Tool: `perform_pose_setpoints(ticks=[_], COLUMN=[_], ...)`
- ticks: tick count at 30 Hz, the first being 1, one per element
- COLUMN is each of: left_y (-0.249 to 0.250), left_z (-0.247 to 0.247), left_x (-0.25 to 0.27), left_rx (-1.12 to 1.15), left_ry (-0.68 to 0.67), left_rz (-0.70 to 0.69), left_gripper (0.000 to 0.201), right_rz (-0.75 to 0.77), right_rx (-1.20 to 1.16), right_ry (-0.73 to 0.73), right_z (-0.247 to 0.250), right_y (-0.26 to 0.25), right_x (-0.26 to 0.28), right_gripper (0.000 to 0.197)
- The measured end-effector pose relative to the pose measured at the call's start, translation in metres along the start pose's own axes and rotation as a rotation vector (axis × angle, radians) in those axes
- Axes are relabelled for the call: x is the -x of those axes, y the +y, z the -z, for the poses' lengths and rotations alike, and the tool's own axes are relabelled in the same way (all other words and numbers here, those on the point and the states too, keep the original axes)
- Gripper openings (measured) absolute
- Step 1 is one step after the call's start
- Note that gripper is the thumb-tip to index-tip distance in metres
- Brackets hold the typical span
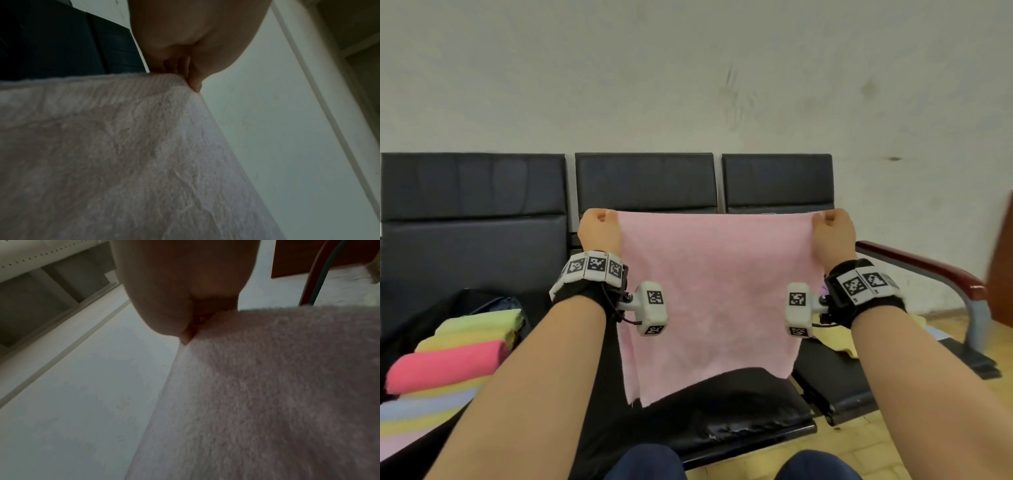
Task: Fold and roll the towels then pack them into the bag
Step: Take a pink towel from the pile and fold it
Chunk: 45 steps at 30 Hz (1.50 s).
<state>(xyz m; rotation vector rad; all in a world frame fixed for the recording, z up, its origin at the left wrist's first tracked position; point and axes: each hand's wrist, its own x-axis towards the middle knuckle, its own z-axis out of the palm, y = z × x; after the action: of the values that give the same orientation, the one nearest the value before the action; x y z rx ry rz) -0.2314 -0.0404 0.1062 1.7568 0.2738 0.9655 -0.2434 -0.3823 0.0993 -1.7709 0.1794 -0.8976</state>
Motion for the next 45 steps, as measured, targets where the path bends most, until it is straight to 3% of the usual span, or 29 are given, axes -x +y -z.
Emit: perform_pose_setpoints(ticks=[2,5,7,16,20,34,38,45], left_y=[0.0,-0.001,0.001,0.034,0.044,0.052,0.054,0.05], left_z=[0.0,-0.005,-0.01,-0.052,-0.066,-0.076,-0.075,-0.07], left_x=[-0.003,-0.003,0.003,0.051,0.064,0.086,0.089,0.089], left_rx=[-0.098,-0.286,-0.311,0.072,0.197,0.308,0.354,0.386], left_ry=[-0.034,-0.122,-0.168,-0.36,-0.46,-0.539,-0.581,-0.667], left_rz=[0.021,0.079,0.101,0.031,0.011,0.02,0.025,0.005], left_gripper=[0.03,0.031,0.029,0.02,0.015,0.006,0.012,0.022], right_rz=[-0.044,-0.157,-0.187,-0.162,-0.169,-0.126,-0.117,-0.208], right_rx=[0.034,0.086,0.085,-0.225,-0.338,-0.339,-0.32,-0.505], right_ry=[-0.013,-0.087,-0.16,-0.391,-0.502,-0.511,-0.497,-0.709], right_z=[0.0,-0.005,-0.012,-0.037,-0.04,-0.048,-0.05,-0.038], right_y=[0.0,0.002,0.006,-0.034,-0.048,-0.048,-0.045,-0.048], right_x=[-0.003,-0.003,0.0,0.042,0.052,0.058,0.055,0.058], right_gripper=[0.016,0.03,0.021,0.005,0.013,0.01,0.009,0.03])
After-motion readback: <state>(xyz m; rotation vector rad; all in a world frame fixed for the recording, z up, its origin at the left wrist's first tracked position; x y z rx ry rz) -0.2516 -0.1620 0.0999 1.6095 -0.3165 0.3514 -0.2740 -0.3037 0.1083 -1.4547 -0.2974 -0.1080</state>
